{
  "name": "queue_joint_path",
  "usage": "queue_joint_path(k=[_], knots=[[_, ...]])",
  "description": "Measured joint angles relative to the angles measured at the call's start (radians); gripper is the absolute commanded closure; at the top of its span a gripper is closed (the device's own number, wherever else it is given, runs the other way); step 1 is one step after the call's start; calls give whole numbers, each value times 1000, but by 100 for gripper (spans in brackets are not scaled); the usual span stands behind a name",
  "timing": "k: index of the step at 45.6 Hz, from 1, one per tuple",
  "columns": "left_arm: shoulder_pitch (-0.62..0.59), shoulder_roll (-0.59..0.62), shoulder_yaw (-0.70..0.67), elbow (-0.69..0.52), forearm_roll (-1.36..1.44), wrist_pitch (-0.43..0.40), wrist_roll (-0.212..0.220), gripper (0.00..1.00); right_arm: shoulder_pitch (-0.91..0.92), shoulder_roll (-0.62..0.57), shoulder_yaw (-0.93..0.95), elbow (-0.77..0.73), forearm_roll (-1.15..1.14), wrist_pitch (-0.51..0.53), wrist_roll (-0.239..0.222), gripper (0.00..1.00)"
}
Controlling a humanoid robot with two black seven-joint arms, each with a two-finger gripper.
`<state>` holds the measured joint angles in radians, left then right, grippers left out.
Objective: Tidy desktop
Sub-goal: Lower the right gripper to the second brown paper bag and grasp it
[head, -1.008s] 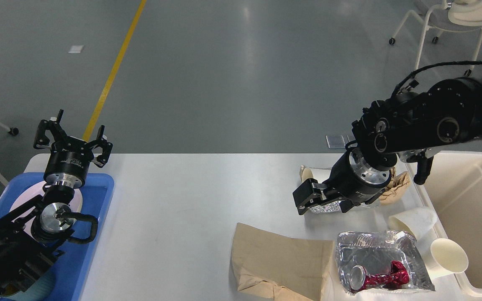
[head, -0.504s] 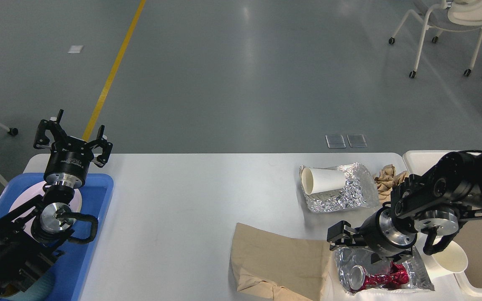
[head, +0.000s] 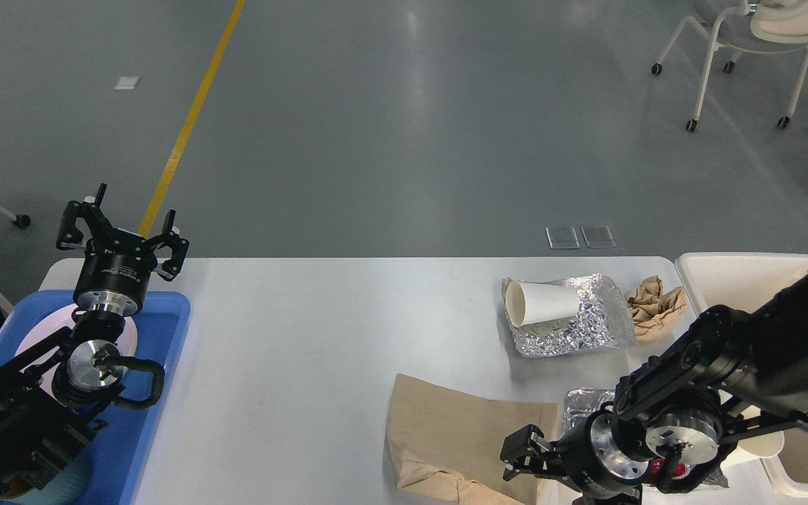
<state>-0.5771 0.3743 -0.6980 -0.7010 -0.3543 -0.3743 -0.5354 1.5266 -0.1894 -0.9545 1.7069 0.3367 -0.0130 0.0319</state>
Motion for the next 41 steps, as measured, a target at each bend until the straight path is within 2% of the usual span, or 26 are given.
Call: queue_joint_path(k=[9,26,29,34,41], knots=[[0,0,0,0,0,0,0,3,-50,2,74,-16,38,-33,2,2],[0,0,0,0,0,0,0,3,-149,24,139,-108,162,-177,5,8],[0,0,0,0,0,0,0,3,-165,35,139,-121,177,-201,5,19],[0,0,0,0,0,0,0,3,-187,57,141,-137,215,-243,5,59],[0,0,0,0,0,0,0,3,-199,63,164,-142,241,-309,4,88]])
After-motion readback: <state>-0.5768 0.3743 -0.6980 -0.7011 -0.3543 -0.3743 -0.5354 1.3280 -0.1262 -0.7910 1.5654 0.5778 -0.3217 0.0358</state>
